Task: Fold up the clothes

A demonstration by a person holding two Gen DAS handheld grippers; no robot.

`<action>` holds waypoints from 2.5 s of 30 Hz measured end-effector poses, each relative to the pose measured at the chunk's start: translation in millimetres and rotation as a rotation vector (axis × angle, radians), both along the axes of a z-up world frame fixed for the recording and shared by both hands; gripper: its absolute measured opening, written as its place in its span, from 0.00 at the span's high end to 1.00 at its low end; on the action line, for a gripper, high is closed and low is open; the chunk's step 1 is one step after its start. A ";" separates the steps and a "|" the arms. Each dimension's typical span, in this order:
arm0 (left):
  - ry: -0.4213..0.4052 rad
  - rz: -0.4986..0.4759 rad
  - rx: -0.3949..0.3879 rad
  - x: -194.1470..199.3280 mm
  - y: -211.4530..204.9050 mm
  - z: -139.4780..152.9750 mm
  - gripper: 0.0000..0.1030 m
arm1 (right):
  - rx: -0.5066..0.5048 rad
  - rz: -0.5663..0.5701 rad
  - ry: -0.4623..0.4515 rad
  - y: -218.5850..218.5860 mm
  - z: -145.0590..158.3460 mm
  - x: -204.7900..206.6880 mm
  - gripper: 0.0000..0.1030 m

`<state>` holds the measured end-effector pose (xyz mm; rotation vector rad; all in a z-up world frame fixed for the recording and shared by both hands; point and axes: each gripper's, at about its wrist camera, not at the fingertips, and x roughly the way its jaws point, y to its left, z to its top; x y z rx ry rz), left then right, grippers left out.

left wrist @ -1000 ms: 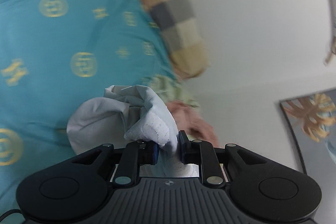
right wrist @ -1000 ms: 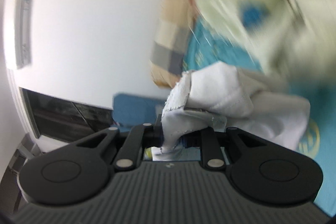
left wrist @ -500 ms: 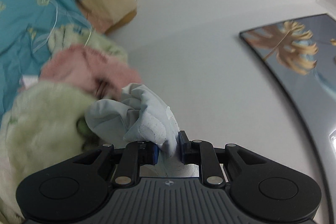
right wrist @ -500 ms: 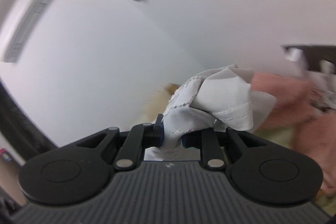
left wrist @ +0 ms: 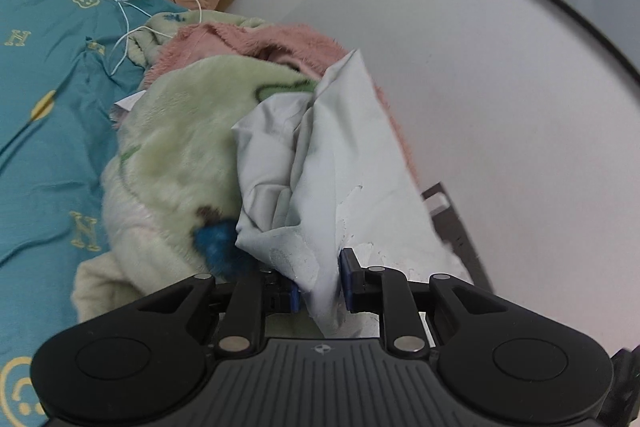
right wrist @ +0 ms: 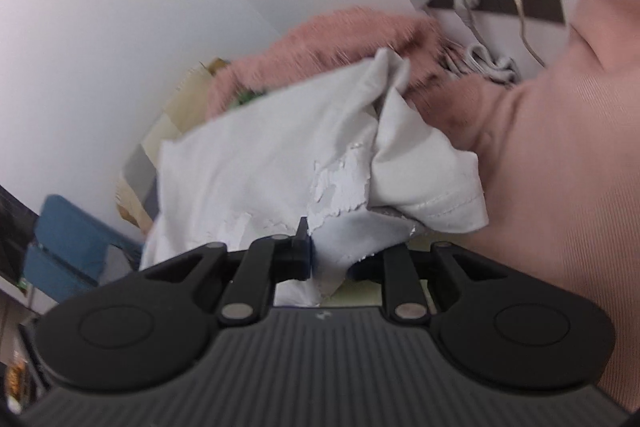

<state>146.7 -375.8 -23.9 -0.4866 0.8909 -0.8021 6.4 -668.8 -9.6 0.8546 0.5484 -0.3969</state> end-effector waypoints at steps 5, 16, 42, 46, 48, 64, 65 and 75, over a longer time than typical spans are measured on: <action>-0.084 -0.007 0.122 -22.3 3.6 21.0 0.59 | -0.004 -0.010 0.035 8.9 8.8 -9.1 0.74; -0.384 -0.004 0.237 -121.5 51.1 115.7 0.00 | -0.283 0.006 -0.074 69.9 114.3 -93.0 0.23; -0.741 0.119 0.242 -319.2 182.2 167.0 0.00 | -0.649 0.137 -0.194 234.9 127.2 -188.9 0.23; -0.740 0.107 0.281 -316.8 178.4 152.0 0.00 | -0.674 0.125 -0.185 241.1 123.9 -187.5 0.23; -0.730 0.101 0.294 -313.3 177.2 144.2 0.00 | -0.691 0.120 -0.182 244.2 122.5 -187.1 0.23; -0.727 0.089 0.325 -308.1 174.1 127.7 0.00 | -0.723 0.108 -0.165 249.1 118.3 -187.6 0.23; -0.727 0.089 0.324 -308.5 174.2 127.8 0.00 | -0.724 0.108 -0.164 249.3 118.1 -188.0 0.23; -0.724 0.088 0.325 -307.3 174.4 125.7 0.00 | -0.714 0.114 -0.144 248.3 113.3 -186.5 0.23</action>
